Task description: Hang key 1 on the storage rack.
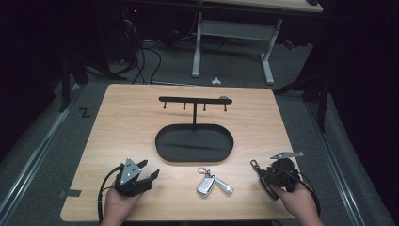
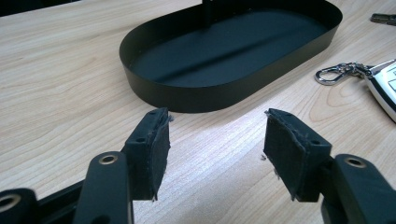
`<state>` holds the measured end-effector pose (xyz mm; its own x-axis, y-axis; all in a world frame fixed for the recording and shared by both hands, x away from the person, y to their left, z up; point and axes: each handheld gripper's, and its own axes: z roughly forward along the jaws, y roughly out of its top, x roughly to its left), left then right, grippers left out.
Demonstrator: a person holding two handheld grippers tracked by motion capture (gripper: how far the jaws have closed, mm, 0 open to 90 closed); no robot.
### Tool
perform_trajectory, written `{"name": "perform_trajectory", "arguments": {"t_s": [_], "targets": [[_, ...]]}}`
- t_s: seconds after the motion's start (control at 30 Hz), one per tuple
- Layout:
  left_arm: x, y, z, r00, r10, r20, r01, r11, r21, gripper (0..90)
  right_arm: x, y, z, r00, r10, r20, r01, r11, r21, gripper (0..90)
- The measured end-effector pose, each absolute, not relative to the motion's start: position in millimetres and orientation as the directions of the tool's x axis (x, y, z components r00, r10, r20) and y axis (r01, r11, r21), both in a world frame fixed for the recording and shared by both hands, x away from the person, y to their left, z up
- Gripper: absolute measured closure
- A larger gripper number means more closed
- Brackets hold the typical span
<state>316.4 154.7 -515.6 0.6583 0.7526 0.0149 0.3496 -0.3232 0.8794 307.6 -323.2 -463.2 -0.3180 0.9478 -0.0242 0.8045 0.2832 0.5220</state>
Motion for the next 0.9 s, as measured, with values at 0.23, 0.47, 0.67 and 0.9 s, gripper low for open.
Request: {"name": "perform_trajectory", "arguments": {"t_s": [0.23, 0.47, 0.67, 0.9], "targets": [[315, 153, -515, 0.664, 0.747, 0.018, 0.347, -0.330, 0.878, 40.8, 318, -317, -453, -0.360, 0.932, -0.046, 0.834, 0.343, 0.432, 68.0], [317, 154, -514, 0.662, 0.749, 0.022, 0.344, -0.330, 0.879, 40.5, 330, -309, -450, -0.413, 0.907, -0.089, 0.853, 0.419, 0.310, 66.0], [317, 155, -513, 0.663, 0.749, 0.024, 0.343, -0.332, 0.879, 40.5, 343, -305, -455, -0.438, 0.892, -0.109, 0.867, 0.451, 0.211, 64.0], [318, 155, -513, 0.664, 0.747, 0.023, 0.343, -0.332, 0.879, 40.5, 360, -301, -460, -0.461, 0.884, -0.076, 0.875, 0.467, 0.127, 60.5]]}}
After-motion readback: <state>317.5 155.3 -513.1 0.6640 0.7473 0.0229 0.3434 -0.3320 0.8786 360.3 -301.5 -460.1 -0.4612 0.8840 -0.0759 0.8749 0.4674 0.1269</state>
